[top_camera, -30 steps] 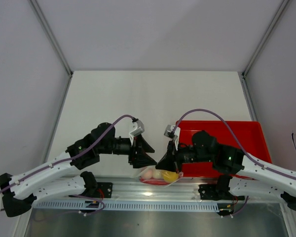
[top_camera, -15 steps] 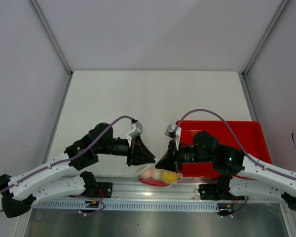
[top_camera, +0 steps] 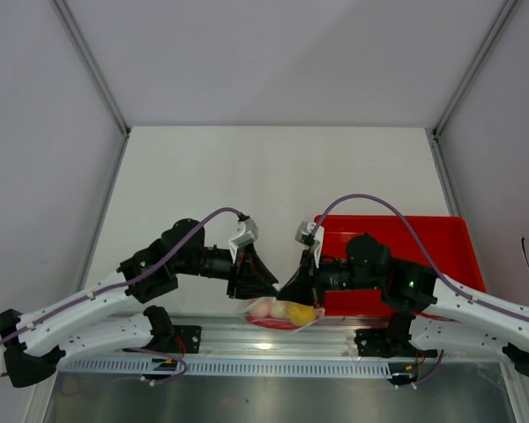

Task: Place the food in the zip-top bag and seal the zipper
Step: Zip the zipper food storage bag at the center of the board.

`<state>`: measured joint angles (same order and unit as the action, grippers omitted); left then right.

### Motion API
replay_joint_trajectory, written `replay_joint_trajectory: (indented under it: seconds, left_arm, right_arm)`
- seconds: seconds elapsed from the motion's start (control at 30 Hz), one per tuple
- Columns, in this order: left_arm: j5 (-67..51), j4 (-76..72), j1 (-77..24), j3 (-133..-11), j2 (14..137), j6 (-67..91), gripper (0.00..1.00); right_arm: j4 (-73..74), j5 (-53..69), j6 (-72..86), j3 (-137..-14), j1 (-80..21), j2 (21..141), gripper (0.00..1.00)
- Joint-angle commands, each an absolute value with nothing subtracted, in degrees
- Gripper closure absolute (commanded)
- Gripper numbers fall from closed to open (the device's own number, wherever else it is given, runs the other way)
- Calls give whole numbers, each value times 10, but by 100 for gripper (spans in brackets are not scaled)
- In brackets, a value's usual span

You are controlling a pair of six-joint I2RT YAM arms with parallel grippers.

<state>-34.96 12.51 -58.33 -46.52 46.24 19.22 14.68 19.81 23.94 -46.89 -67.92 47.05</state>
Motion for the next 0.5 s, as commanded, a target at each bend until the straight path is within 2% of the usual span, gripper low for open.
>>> replay_joint_trajectory:
  seconds: [0.0,0.1,0.17,0.2,0.3,0.47]
  left_arm:
    - [-368,105,-583,-465,463,196,63]
    - [-369,105,-583,-462,461,196,68]
    - [-372,105,-583,-465,462,195,76]
    - [-373,108,-583,-468,463,193,85]
    - [-374,110,-583,-468,466,193,99]
    - [-377,116,-583,-468,470,192,99]
  right_arm:
    - [117,202,239,-476,-684,473,100]
    - [119,203,239,-475,-685,475,100]
    - [118,200,240,-475,-686,477,100]
    - [118,198,241,-474,-687,477,100]
    - [117,190,240,-475,-692,477,100]
    - [108,149,239,-472,-700,467,100]
